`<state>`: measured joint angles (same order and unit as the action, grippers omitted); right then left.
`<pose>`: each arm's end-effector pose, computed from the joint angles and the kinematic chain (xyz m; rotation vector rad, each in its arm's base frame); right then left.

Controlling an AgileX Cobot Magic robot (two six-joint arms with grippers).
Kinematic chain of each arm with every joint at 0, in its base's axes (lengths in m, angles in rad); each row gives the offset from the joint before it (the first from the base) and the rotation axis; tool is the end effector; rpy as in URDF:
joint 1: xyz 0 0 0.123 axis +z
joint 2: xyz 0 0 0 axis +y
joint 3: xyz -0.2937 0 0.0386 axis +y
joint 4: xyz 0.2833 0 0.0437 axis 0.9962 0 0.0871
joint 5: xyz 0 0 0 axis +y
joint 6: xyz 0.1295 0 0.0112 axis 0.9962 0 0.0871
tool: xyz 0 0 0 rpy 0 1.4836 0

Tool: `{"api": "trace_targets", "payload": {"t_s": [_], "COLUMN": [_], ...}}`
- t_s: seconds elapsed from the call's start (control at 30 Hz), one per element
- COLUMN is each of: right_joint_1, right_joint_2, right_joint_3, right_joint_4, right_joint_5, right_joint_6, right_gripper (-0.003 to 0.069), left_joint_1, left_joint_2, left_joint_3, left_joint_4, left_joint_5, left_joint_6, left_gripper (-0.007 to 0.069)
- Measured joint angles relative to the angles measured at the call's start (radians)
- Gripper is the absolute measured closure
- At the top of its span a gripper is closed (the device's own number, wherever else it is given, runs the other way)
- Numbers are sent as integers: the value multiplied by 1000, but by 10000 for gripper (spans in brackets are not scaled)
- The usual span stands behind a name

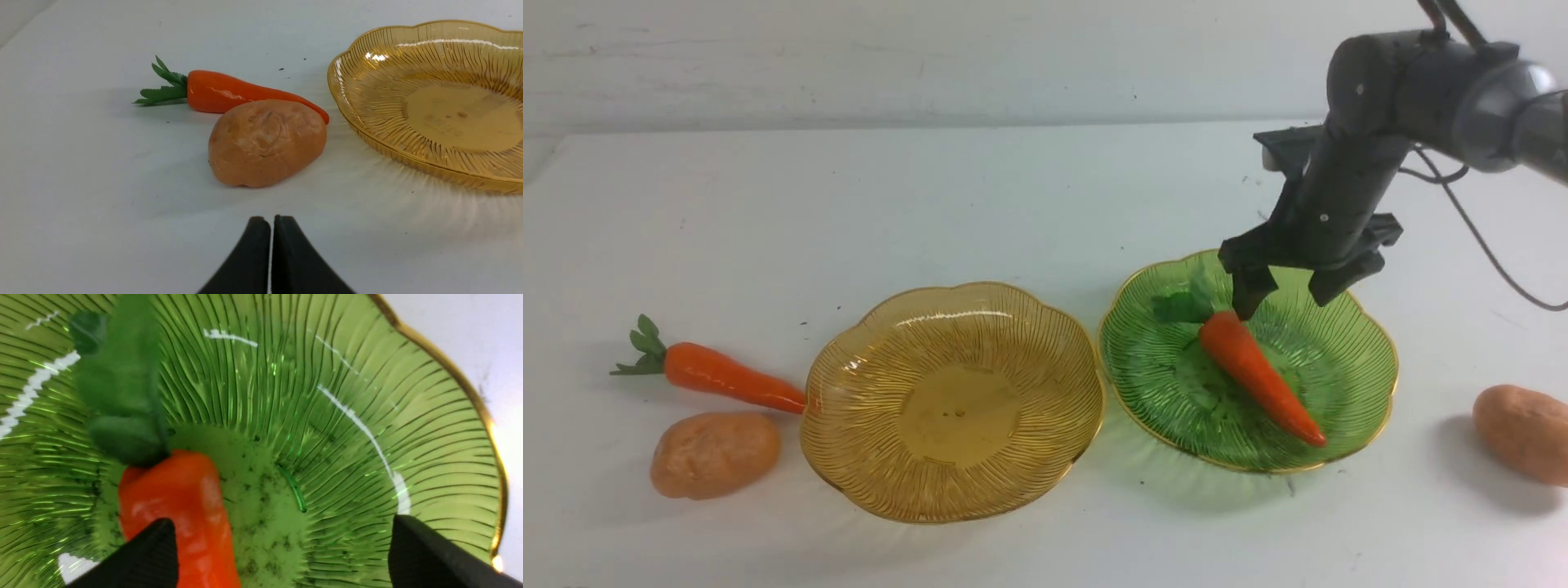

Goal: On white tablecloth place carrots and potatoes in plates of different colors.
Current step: 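Pick up the potato from the right side of the table and place it in a plate with the right gripper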

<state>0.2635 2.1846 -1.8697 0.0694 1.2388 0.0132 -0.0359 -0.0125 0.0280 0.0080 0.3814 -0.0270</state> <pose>0.4777 0.1377 0.1657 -0.3511 3.0248 0.1227 0.1135 -0.0037 0.1575 0.0133 1.8806 -0.0353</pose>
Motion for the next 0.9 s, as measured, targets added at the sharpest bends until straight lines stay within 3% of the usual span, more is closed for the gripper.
{"api": "trace_targets", "payload": {"t_s": [0.13, 0.3, 0.43, 0.6, 0.7, 0.9], "right_joint_1": [0, 0, -2, -37, -106, -267], "right_joint_2": [-103, -311, -436, -443, -411, -382], "right_joint_3": [41, 203, 376, 596, 593, 579], "right_joint_4": [-9, -99, -216, -429, -405, -248], "right_joint_5": [-6, -7, -6, -40, -42, -40], "right_joint_6": [5, 14, 69, 242, 230, 94], "right_gripper": [1, 71, 95, 75, 75, 81], "left_joint_1": [0, 0, 0, 0, 0, 0], "left_joint_2": [0, 0, 0, 0, 0, 0], "left_joint_3": [0, 0, 0, 0, 0, 0], "left_joint_4": [0, 0, 0, 0, 0, 0], "left_joint_5": [0, 0, 0, 0, 0, 0], "left_joint_6": [0, 0, 0, 0, 0, 0], "left_gripper": [627, 627, 627, 627, 627, 627]}}
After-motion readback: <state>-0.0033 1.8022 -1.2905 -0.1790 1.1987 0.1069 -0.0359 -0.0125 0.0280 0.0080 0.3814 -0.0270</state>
